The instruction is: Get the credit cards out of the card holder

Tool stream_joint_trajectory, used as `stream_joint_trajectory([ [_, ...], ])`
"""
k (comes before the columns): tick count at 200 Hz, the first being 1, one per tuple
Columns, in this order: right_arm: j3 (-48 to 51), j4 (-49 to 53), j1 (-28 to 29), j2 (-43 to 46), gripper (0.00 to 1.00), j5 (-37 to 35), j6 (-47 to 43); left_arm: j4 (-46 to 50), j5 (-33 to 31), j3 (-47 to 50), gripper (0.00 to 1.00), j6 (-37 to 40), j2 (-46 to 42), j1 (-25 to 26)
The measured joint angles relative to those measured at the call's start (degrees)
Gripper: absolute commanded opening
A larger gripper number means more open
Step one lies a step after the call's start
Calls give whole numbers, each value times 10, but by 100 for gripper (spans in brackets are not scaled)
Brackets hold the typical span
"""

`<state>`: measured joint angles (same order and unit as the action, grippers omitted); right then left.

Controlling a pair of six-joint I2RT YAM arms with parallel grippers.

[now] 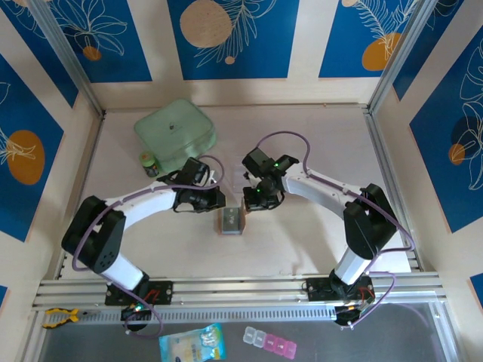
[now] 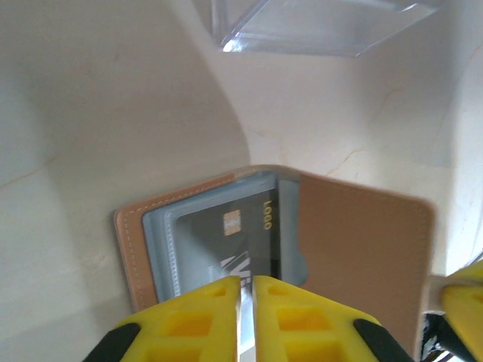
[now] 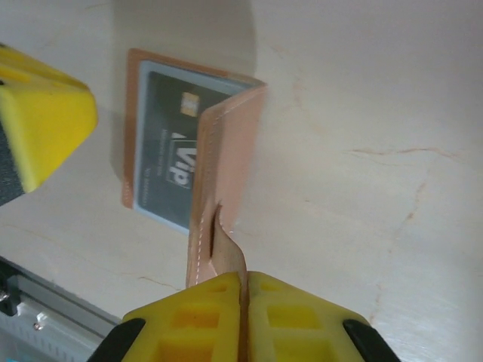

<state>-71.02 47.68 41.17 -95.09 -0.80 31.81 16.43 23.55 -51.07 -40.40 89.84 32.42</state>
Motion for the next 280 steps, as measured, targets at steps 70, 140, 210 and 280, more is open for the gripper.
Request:
stream_joint_trajectory([
  [70,63,-3,-38,10,9,-9,12,9,-4,0,3,0,23,5],
  [140,106,-35,-49,10,11,-9,28,25,-24,10,0,-7,38,10],
  [210,141,-75,-57,-10,13,-17,32,13,-24,27,0,-15,53,15],
  [280,155,-94,-60,-25,26,-30,38,-1,-22,36,0,-17,53,15],
])
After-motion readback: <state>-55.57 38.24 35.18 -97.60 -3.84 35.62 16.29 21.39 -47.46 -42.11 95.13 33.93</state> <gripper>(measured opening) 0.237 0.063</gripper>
